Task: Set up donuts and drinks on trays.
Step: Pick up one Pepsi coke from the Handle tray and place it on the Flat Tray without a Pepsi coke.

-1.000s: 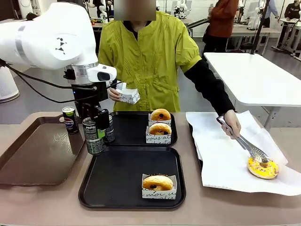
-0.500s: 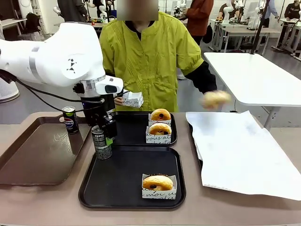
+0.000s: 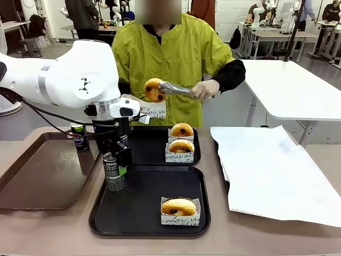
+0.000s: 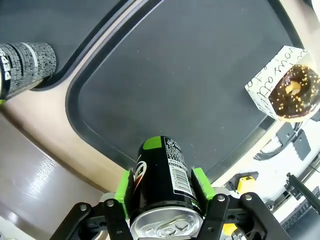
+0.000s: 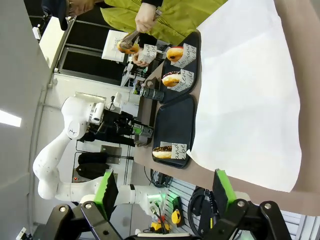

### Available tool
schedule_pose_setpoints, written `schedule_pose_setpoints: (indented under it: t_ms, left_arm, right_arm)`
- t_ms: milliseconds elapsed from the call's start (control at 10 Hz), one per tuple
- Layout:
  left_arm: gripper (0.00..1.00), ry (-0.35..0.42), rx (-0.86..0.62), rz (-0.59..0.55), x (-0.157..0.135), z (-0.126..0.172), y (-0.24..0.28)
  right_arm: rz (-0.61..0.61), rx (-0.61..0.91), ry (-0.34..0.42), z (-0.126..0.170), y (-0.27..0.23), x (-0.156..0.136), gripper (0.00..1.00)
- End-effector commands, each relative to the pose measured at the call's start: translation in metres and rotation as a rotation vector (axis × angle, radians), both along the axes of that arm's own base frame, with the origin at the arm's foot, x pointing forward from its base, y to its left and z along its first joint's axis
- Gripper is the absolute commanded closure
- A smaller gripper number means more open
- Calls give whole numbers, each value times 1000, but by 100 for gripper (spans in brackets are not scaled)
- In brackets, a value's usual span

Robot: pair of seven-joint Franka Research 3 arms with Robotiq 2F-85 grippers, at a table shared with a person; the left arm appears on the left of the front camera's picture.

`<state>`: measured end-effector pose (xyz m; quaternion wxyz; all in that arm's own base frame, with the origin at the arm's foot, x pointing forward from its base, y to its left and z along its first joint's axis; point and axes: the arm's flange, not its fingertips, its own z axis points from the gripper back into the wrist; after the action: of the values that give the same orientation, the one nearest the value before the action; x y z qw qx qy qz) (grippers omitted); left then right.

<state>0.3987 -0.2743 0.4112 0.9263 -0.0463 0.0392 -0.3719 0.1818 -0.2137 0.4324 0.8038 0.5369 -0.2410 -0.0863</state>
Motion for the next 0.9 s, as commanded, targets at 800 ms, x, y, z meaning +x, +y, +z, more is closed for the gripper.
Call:
schedule_pose_setpoints:
  t_ms: [800]
  left_arm:
    - [41, -37, -56, -71, -32, 13, 6]
  right_arm:
    - [4, 8, -27, 1, 0, 1, 0]
